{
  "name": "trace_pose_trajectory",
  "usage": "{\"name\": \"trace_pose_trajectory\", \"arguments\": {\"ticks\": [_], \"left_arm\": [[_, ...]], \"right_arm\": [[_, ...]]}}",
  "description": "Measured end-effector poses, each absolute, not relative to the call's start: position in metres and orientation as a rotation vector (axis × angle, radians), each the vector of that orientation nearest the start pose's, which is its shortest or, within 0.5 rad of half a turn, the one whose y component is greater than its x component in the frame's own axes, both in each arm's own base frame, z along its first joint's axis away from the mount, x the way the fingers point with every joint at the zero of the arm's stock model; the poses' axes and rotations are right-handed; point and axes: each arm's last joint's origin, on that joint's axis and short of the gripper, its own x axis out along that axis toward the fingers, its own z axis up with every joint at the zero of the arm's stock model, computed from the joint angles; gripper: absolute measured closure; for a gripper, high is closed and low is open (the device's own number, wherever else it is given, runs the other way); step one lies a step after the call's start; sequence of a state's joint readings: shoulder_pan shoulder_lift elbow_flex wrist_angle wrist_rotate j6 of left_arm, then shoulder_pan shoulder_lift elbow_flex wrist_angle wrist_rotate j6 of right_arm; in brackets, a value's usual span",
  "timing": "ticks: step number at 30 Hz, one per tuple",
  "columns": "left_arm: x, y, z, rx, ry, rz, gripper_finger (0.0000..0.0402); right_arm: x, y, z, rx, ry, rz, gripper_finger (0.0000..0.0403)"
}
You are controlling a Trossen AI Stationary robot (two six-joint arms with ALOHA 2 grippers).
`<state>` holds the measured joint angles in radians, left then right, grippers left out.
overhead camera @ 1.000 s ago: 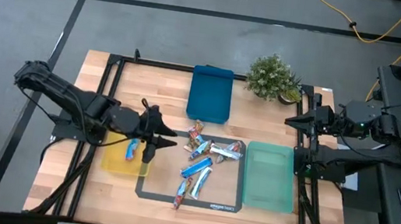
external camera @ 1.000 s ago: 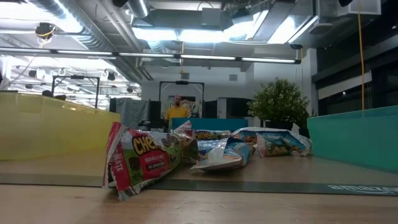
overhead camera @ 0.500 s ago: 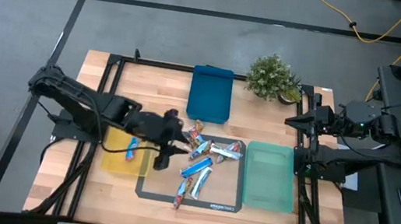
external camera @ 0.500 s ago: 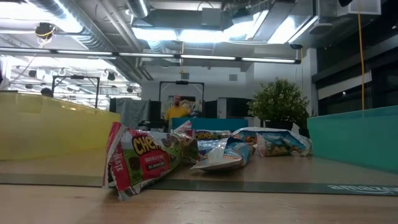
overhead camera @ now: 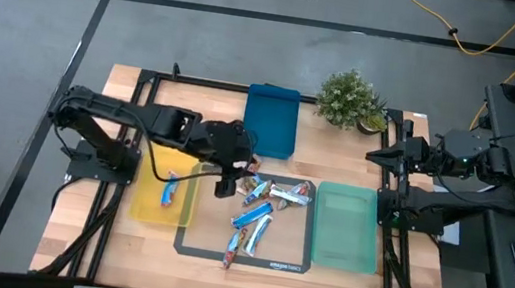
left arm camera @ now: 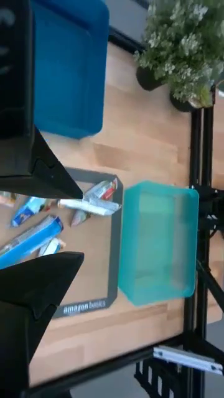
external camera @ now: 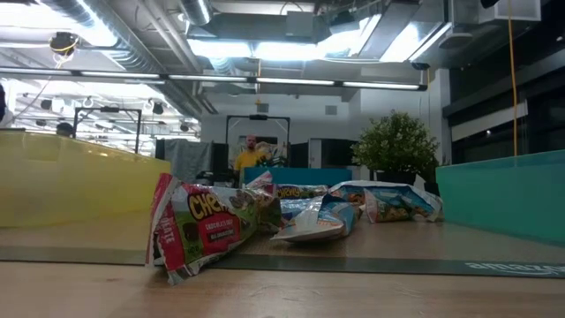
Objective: Pick and place Granola Bars by type
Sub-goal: Put the red granola bar into the yellow bin
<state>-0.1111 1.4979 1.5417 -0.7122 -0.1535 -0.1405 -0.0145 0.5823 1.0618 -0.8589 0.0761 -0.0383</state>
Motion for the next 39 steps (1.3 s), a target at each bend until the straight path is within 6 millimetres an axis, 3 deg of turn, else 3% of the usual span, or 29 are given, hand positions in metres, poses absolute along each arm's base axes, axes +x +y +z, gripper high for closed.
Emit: {"name": "trace_pose_trajectory", "arguments": {"ticks": [4,12,24,39], "left_arm": [[0.33,-0.019,0.367,-0.018,0.686,0.089,0.0261],[0.37,0.006,0.31,-0.025,0.867,0.003,0.0261],[0.387,0.014,0.275,0.132,0.966,-0.075,0.0253],[0.401,0.017,0.225,0.258,1.152,-0.136,0.0142]], "right_arm": [[0.079,-0.003,0.379,-0.078,0.383,-0.077,0.0369],[0.079,-0.003,0.379,-0.106,0.383,-0.072,0.0369],[0.079,-0.003,0.379,-0.072,0.382,-0.078,0.0369],[0.078,-0.003,0.376,-0.071,0.417,-0.077,0.0369]]}}
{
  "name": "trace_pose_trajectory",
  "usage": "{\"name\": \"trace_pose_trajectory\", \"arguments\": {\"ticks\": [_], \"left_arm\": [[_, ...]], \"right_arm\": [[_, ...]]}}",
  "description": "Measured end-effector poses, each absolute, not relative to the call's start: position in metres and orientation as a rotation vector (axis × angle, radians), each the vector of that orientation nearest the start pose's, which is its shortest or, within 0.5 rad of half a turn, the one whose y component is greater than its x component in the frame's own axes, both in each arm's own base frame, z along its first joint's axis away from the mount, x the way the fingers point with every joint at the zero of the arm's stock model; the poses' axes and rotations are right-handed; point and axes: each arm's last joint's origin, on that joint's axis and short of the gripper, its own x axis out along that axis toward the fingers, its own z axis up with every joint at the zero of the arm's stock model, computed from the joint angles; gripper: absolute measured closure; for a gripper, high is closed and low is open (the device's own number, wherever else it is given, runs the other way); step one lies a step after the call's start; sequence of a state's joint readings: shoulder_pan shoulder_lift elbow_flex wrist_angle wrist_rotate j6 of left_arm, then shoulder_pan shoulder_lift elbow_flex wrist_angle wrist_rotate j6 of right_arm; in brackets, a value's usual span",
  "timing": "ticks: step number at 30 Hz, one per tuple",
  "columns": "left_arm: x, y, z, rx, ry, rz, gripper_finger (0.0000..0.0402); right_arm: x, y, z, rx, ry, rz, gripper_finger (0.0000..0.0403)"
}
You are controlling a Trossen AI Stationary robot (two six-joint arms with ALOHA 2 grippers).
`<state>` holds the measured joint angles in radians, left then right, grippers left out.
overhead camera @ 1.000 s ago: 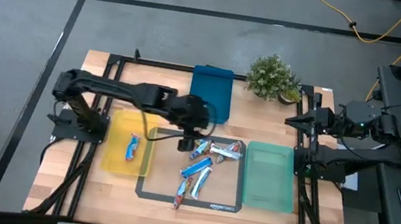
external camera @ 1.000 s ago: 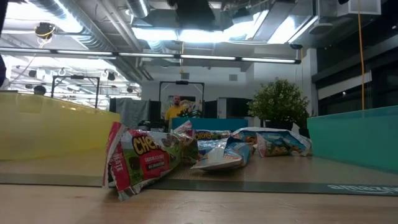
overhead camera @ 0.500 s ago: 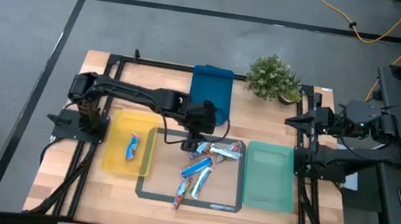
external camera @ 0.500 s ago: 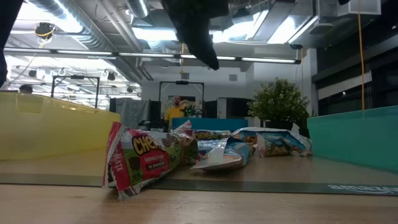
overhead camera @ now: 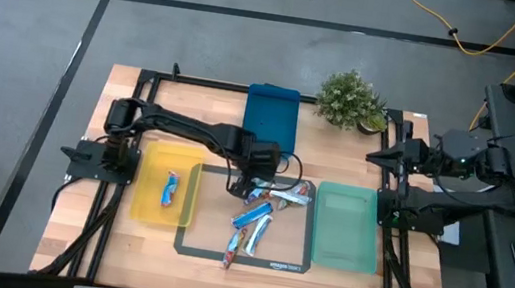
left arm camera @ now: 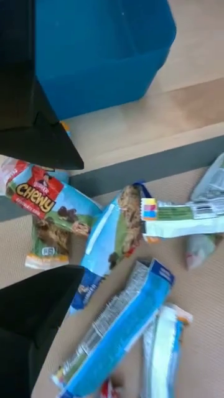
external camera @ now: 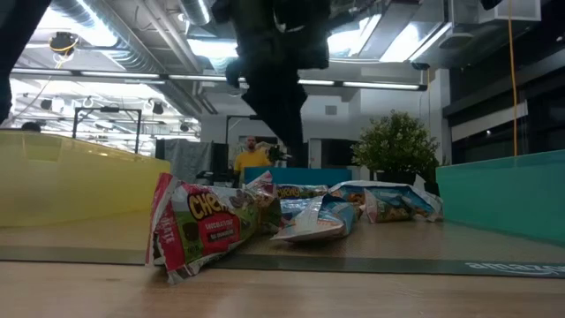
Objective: Pick and place Granola Bars by type
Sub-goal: Put the red granola bar into the yellow bin
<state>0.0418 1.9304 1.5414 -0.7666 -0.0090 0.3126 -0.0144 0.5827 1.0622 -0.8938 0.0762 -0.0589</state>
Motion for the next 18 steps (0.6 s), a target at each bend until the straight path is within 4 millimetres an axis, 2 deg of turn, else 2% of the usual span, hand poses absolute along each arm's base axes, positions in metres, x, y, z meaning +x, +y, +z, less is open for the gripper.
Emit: {"name": "trace_pose_trajectory", "arguments": {"ticks": [5,13,18], "left_arm": [[0.405,0.018,0.214,0.297,1.179,-0.134,0.0137],[0.411,0.018,0.185,0.309,1.256,-0.163,0.0144],[0.412,0.018,0.179,0.308,1.274,-0.166,0.0146]], "right_arm": [[0.077,-0.003,0.375,-0.07,0.428,-0.077,0.0369],[0.077,-0.003,0.375,-0.068,0.434,-0.077,0.0369],[0.077,-0.003,0.375,-0.061,0.434,-0.053,0.0369]]}}
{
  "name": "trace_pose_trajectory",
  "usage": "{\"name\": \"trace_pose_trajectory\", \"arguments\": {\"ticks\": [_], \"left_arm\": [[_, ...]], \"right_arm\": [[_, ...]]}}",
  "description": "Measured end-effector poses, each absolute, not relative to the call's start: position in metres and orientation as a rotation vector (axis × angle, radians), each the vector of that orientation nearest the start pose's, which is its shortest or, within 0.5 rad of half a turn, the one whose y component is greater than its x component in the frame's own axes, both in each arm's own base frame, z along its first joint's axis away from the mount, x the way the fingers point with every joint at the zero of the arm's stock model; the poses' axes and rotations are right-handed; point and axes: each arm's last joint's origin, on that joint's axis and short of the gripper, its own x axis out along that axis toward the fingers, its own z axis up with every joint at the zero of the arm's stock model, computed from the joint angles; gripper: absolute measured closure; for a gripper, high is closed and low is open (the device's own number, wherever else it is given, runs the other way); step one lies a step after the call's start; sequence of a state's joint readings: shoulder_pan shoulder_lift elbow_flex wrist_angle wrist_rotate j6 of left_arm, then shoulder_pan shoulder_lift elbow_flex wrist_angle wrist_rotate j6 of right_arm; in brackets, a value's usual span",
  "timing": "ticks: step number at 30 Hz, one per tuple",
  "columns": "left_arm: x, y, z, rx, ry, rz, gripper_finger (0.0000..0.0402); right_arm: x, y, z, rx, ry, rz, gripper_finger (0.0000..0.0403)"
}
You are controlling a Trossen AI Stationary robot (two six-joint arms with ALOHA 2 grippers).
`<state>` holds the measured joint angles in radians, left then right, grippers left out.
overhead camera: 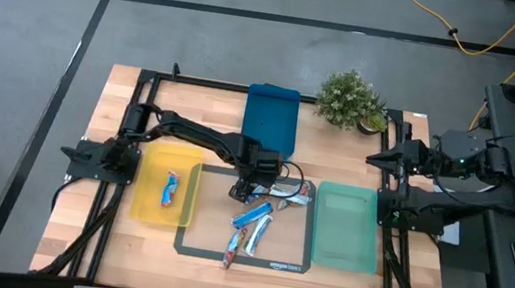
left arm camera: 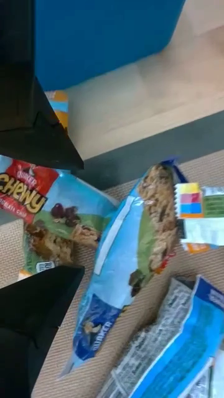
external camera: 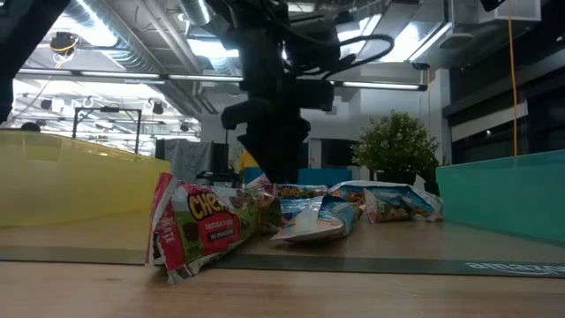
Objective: Pick and place Granola Bars by type
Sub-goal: Put the red granola bar into the yellow bin
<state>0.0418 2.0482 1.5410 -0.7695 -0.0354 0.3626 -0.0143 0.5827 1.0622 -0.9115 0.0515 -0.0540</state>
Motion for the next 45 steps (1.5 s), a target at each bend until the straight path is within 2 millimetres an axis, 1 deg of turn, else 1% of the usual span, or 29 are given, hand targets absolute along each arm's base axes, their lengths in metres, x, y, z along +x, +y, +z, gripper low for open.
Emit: {"name": "trace_pose_trajectory", "arguments": {"ticks": [8,14,19,31,34,38,42,45], "left_arm": [[0.408,0.018,0.168,0.316,1.279,-0.172,0.0151],[0.405,0.018,0.164,0.301,1.299,-0.158,0.0175],[0.405,0.019,0.164,0.302,1.303,-0.133,0.0223],[0.404,0.018,0.165,0.252,1.309,-0.097,0.0372],[0.403,0.018,0.173,0.23,1.353,-0.089,0.0394],[0.4,0.017,0.195,0.233,1.449,-0.076,0.0392],[0.399,0.012,0.226,0.29,1.51,-0.045,0.0388],[0.4,0.004,0.25,0.309,1.492,-0.044,0.0391]], "right_arm": [[0.077,-0.003,0.375,-0.06,0.434,-0.051,0.0369],[0.077,-0.003,0.375,-0.06,0.434,-0.052,0.0369],[0.077,-0.003,0.375,-0.06,0.434,-0.052,0.0369],[0.077,-0.003,0.375,-0.06,0.433,-0.051,0.0369],[0.077,-0.003,0.375,-0.06,0.433,-0.051,0.0369],[0.077,-0.003,0.375,-0.06,0.434,-0.051,0.0369],[0.076,-0.003,0.374,-0.06,0.444,-0.051,0.0369],[0.076,-0.003,0.373,-0.06,0.447,-0.051,0.0369]]}}
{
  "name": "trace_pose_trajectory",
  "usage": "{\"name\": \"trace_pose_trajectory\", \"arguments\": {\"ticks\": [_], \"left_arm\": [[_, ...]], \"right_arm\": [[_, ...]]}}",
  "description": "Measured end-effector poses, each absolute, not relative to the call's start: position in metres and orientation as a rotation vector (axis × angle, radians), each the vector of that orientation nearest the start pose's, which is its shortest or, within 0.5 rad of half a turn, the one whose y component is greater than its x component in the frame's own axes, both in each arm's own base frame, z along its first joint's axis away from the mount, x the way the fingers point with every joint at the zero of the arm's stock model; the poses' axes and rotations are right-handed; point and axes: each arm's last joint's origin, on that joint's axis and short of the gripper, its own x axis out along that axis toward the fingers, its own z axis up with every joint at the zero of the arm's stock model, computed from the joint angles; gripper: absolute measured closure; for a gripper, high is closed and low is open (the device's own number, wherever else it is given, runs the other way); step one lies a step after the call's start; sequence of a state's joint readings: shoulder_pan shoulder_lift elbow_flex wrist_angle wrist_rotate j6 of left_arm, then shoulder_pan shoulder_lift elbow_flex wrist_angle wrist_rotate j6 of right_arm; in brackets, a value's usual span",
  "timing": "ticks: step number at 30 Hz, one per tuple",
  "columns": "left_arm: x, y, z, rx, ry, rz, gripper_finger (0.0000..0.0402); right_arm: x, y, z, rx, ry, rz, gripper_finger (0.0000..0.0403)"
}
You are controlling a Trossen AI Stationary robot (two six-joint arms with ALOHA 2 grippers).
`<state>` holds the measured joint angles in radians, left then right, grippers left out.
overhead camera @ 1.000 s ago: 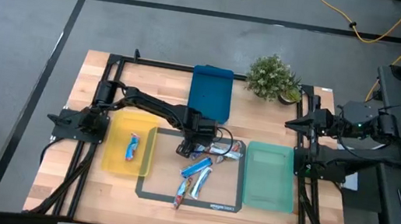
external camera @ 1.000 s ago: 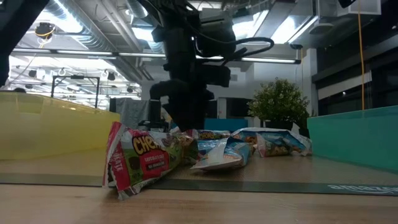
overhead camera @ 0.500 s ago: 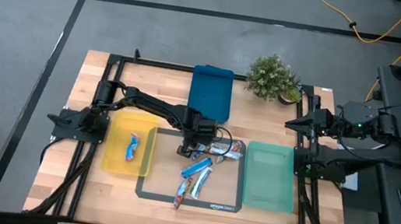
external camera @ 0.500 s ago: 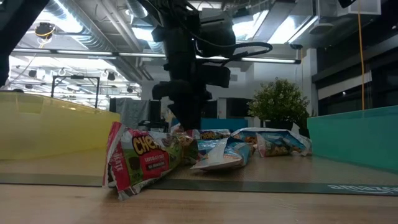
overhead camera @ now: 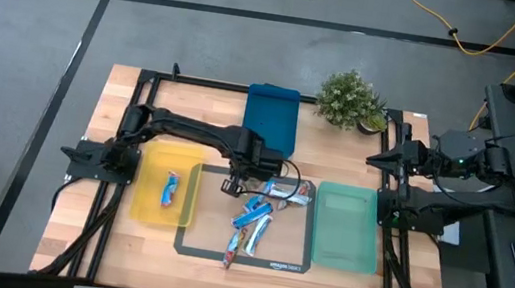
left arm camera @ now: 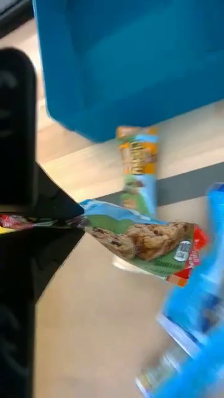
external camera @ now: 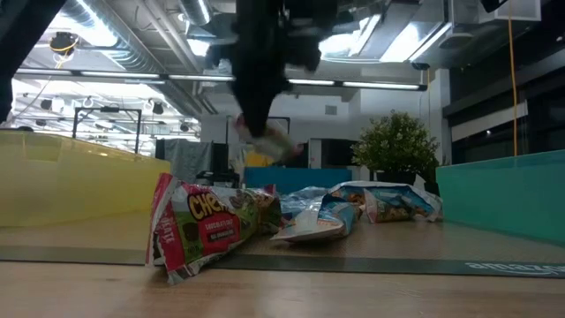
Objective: Pick and place Granola Bars by type
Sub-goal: Put the red granola bar into the yellow bin
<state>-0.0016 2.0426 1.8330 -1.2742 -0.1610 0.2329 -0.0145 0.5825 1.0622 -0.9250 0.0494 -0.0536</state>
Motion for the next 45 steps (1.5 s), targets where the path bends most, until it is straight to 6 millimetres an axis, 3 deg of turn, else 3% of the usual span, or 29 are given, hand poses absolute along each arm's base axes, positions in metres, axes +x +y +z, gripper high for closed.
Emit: {"name": "trace_pose_trajectory", "arguments": {"ticks": [5,10,18,23,28,31,37,45], "left_arm": [[0.408,-0.006,0.283,0.313,1.376,-0.036,0.0396],[0.413,-0.008,0.294,0.278,1.297,-0.002,0.0392],[0.399,-0.005,0.334,0.207,1.131,0.088,0.0398],[0.369,-0.002,0.366,0.158,1.036,0.171,0.0394],[0.329,-0.001,0.384,0.081,0.952,0.244,0.0398],[0.303,-0.002,0.39,0.038,0.882,0.308,0.0395],[0.274,-0.009,0.401,-0.05,0.668,0.352,0.0395],[0.238,-0.022,0.405,-0.055,0.621,0.434,0.0394]], "right_arm": [[0.076,-0.003,0.373,-0.061,0.452,-0.051,0.0369],[0.076,-0.003,0.373,-0.061,0.452,-0.051,0.0369],[0.076,-0.003,0.373,-0.061,0.453,-0.052,0.0369],[0.076,-0.003,0.373,-0.062,0.453,-0.051,0.0369],[0.076,-0.003,0.373,-0.061,0.453,-0.051,0.0369],[0.076,-0.003,0.373,-0.061,0.453,-0.051,0.0369],[0.077,-0.003,0.375,-0.064,0.43,-0.052,0.0369],[0.078,-0.003,0.376,-0.063,0.412,-0.053,0.0369]]}}
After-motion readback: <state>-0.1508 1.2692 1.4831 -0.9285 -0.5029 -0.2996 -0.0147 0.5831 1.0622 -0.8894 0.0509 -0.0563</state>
